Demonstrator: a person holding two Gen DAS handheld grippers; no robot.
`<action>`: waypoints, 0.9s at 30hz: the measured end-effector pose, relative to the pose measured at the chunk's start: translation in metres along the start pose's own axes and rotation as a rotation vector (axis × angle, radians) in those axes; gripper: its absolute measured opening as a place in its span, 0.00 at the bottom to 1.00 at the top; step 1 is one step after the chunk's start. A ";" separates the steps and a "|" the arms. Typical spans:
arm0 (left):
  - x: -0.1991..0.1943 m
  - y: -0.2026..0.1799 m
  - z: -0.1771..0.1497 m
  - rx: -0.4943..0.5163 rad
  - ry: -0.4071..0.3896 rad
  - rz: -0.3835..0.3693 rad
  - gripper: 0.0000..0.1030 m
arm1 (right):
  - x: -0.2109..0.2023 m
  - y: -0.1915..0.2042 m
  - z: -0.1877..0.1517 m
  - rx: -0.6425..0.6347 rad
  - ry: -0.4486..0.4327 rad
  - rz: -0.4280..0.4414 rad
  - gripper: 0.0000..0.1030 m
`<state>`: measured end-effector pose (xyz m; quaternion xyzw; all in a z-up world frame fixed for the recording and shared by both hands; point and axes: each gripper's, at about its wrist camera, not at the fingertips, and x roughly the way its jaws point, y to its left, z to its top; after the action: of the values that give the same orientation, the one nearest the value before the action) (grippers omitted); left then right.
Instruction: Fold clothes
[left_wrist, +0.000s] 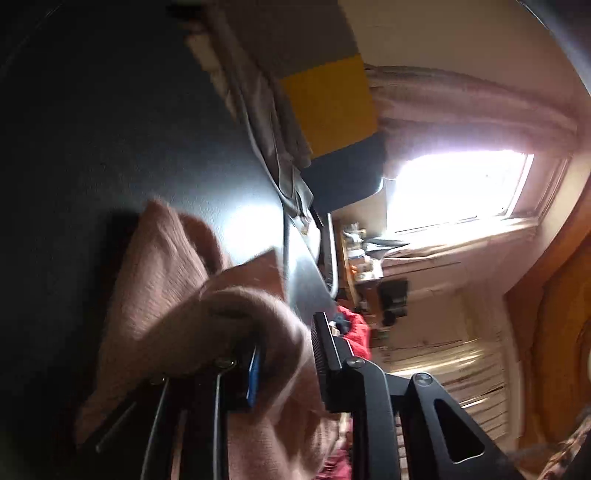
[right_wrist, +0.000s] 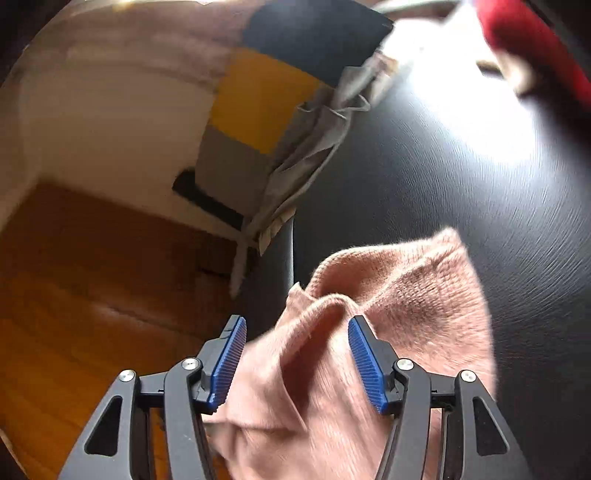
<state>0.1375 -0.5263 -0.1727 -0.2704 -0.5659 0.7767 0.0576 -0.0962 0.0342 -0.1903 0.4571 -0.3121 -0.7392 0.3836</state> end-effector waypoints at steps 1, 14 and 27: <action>-0.008 -0.003 0.001 0.029 -0.016 0.034 0.24 | -0.006 0.009 -0.002 -0.067 0.002 -0.039 0.58; -0.011 -0.002 -0.026 0.289 0.047 0.435 0.28 | 0.067 0.059 -0.018 -0.785 0.298 -0.502 0.50; -0.008 -0.026 -0.054 0.575 0.119 0.562 0.33 | 0.028 0.030 0.005 -0.506 0.187 -0.586 0.20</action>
<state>0.1647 -0.4747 -0.1576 -0.4321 -0.2251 0.8718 -0.0510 -0.1007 -0.0038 -0.1762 0.4831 0.0596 -0.8261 0.2838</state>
